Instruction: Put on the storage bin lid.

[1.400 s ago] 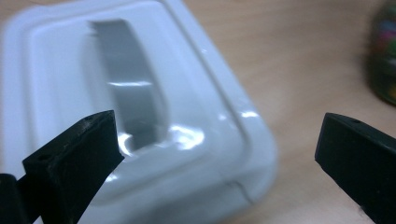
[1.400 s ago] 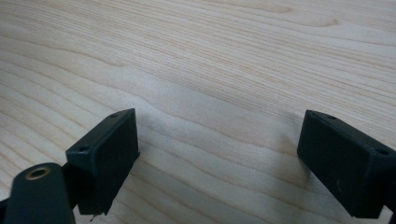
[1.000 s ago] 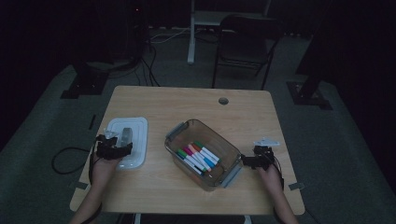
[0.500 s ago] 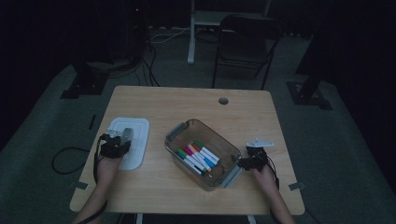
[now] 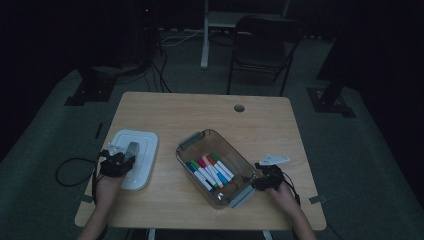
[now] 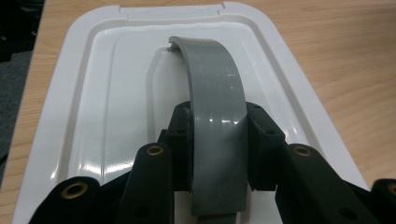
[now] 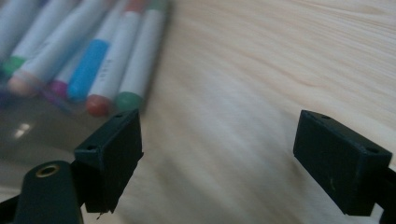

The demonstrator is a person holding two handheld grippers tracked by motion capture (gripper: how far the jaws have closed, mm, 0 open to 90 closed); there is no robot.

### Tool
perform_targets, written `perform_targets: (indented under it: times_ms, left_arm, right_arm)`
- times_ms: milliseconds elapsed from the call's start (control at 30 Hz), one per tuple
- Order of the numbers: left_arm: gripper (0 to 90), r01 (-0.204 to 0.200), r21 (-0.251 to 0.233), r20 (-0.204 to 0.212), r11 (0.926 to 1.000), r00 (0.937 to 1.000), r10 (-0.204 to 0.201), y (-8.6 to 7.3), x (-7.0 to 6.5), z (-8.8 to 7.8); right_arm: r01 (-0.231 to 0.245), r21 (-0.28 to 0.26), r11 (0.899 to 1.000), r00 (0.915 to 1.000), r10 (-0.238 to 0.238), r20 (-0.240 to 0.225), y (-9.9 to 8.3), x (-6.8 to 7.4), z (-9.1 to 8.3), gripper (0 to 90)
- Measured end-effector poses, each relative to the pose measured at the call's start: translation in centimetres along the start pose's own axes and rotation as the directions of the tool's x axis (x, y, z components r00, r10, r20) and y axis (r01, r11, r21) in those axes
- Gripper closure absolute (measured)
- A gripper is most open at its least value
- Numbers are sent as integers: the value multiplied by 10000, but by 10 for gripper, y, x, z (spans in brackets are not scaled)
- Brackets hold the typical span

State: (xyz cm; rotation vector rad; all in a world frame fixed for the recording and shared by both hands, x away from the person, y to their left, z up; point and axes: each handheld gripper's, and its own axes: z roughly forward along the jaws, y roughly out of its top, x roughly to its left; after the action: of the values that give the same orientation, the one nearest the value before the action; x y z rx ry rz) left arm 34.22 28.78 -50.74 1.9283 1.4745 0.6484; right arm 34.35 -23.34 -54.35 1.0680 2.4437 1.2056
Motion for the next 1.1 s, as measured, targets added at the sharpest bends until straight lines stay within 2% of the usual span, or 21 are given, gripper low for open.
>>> perform_targets:
  times_ms: [100,167,367,467,600,733,767,800,900,1100]
  left_arm:
    - [684,-103,-14,288,9999,9995,103,0,-5,-5]
    - [684,-170,-54,406,9998,9990,172,2,-7,-11]
    - [684,-297,-430,843,9986,9959,333,11,-10,-37]
    - [684,-482,-809,1071,9956,9926,567,20,-13,-56]
    - [684,-715,-1287,1294,9891,9877,882,32,-18,-81]
    - [684,-1046,-1564,1599,9821,9786,1297,39,-26,-101]
    - [683,-1046,-1564,1599,9821,9786,1297,39,-26,-101]
    - [683,-1229,-1645,1771,9787,9724,1519,42,-31,-108]
    - [684,-1508,-1753,1869,9729,9651,1833,45,-39,-114]
    - [684,-1790,-1898,2156,9654,9517,2188,52,-52,-118]
  right_arm:
    - [369,-51,9993,9977,-371,-572,1,9,0,128]
    - [394,-237,9989,9944,-416,-973,2,16,2,128]
    - [903,-432,9950,9816,-963,-1651,7,33,14,123]
    - [1014,-522,9935,9776,-1092,-1800,11,42,20,122]
    - [1594,-737,9845,9690,-1703,-1792,18,57,29,121]
    - [1783,-800,9807,9619,-1908,-1960,25,71,41,121]
    - [1783,-800,9807,9619,-1908,-1960,25,71,41,121]
    - [1782,-815,9806,9619,-1910,-1954,26,74,44,121]
    - [1749,-764,9816,9677,-1857,-1705,34,83,57,121]
    - [1744,-865,9809,9651,-1877,-1825,46,97,73,120]
